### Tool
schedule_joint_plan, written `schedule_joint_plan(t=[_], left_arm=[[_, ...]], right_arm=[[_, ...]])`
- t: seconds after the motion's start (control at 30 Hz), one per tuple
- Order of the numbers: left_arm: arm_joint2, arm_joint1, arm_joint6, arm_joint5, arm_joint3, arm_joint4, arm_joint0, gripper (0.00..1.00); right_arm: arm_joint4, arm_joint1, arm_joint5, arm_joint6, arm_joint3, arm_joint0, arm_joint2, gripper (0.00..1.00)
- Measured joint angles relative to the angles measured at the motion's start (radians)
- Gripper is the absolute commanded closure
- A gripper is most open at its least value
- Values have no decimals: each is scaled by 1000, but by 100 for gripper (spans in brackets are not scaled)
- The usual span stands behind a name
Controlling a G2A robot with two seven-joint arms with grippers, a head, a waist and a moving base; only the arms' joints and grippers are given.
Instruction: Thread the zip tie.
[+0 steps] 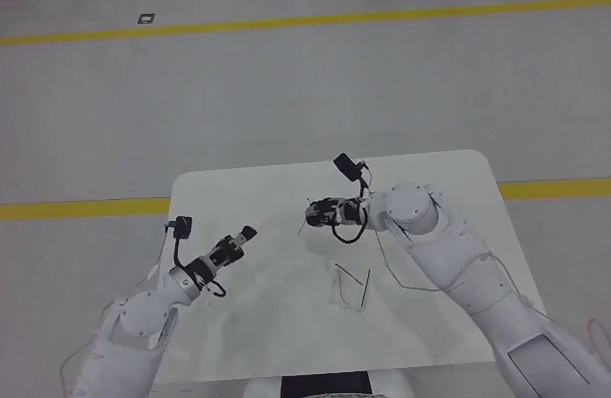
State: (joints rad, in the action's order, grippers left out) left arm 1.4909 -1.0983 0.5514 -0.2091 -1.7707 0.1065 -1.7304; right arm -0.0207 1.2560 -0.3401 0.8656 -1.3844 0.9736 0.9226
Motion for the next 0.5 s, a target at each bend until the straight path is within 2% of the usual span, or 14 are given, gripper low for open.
schedule_joint_plan(t=[0.1,0.17,0.23,0.5], left_arm=[[-14,4,-26,-99,2,114,4,0],[-36,8,-44,-151,-24,210,6,0],[-44,10,-52,-141,-35,270,5,0],[-49,10,-56,-131,-33,261,9,0]], right_arm=[[-71,10,0,-5,58,-16,-4,100],[-114,16,0,-9,90,-32,-11,100],[-131,19,0,-18,98,-41,-15,100],[-131,19,2,-22,96,-37,-15,100]])
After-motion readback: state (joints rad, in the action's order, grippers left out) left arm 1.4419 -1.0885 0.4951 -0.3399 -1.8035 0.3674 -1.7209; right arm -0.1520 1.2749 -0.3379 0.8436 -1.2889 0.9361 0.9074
